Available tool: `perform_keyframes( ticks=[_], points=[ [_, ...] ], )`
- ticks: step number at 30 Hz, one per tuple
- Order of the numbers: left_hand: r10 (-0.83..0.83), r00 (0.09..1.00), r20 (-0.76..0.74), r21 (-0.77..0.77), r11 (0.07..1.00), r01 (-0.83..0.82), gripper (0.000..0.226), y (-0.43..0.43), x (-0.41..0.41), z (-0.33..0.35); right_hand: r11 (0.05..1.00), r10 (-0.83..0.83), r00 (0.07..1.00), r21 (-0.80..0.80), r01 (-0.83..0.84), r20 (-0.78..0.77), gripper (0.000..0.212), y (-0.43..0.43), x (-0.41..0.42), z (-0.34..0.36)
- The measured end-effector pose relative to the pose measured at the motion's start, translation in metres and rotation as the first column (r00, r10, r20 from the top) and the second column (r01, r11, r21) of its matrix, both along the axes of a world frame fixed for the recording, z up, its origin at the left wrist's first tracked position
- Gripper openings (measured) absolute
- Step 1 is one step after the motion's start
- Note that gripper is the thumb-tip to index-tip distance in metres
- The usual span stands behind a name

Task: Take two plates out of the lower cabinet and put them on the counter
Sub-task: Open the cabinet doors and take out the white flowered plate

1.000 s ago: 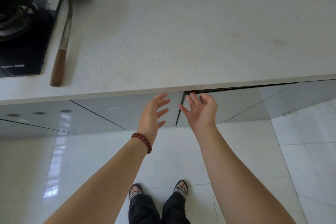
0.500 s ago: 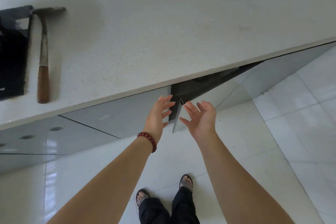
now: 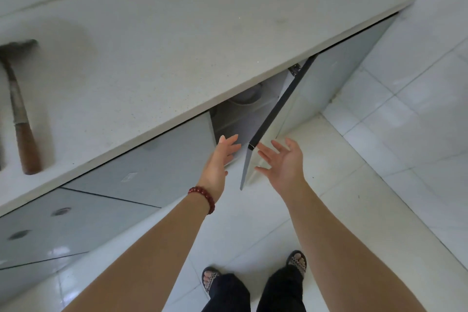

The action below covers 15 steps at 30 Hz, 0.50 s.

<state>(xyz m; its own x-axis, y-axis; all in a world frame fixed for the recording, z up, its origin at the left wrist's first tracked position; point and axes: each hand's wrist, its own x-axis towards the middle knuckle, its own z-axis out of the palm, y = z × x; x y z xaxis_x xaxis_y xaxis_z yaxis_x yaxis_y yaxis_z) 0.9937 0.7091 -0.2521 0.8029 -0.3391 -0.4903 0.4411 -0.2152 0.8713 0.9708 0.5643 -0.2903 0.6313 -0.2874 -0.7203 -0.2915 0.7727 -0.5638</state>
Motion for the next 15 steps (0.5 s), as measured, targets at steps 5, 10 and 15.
perform_keyframes(
  ticks=[5,10,15],
  points=[
    [-0.002,1.0,-0.02,0.012,1.0,0.002,0.05,-0.017,-0.011,0.0,1.0,-0.008,1.0,0.005,0.008,0.001,0.044,-0.015,-0.017,-0.003],
    [0.018,0.999,-0.034,0.036,0.999,-0.016,0.048,-0.045,-0.025,0.004,0.999,0.032,0.999,-0.008,-0.032,-0.02,0.043,-0.041,-0.036,-0.004],
    [0.06,0.996,-0.066,0.049,0.997,-0.057,0.045,-0.08,-0.048,0.009,0.997,0.065,0.998,0.037,-0.065,-0.001,0.041,-0.079,-0.062,-0.001]
  ],
)
